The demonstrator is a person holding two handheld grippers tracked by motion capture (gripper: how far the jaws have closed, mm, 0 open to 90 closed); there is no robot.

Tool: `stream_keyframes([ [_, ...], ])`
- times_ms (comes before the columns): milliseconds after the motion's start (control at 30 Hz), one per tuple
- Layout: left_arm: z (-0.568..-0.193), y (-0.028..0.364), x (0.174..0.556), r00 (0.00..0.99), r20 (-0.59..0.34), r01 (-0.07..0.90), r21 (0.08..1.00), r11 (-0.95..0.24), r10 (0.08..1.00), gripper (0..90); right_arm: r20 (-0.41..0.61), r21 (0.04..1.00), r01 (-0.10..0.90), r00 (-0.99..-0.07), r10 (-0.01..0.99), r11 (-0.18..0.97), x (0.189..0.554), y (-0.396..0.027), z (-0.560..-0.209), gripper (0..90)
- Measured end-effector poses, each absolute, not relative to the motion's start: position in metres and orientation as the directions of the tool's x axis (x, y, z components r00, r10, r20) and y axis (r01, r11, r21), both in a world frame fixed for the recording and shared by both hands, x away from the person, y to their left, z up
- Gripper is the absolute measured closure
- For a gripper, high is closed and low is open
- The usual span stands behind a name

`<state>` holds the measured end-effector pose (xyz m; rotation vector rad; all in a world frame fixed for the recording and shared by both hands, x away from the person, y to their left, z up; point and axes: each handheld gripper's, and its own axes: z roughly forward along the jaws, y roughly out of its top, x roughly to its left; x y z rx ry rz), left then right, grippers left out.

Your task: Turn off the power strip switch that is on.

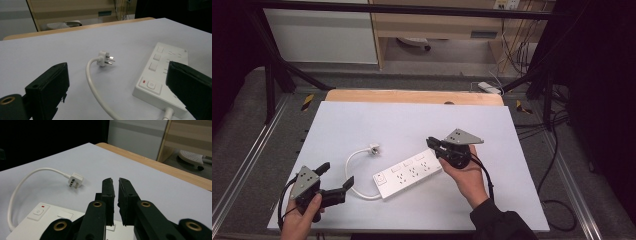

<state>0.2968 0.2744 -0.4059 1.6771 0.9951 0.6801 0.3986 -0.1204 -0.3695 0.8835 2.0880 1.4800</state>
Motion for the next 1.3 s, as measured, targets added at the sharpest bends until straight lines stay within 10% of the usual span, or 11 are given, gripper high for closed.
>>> stream_keyframes([
  [1300,-0.406,0.277,0.297,0.488,-0.024,0.287,0.948,-0.135,0.873,4.8,0.03,0.892,0.345,-0.69,0.723,0.292,0.42,-0.099,-0.406,90.0],
])
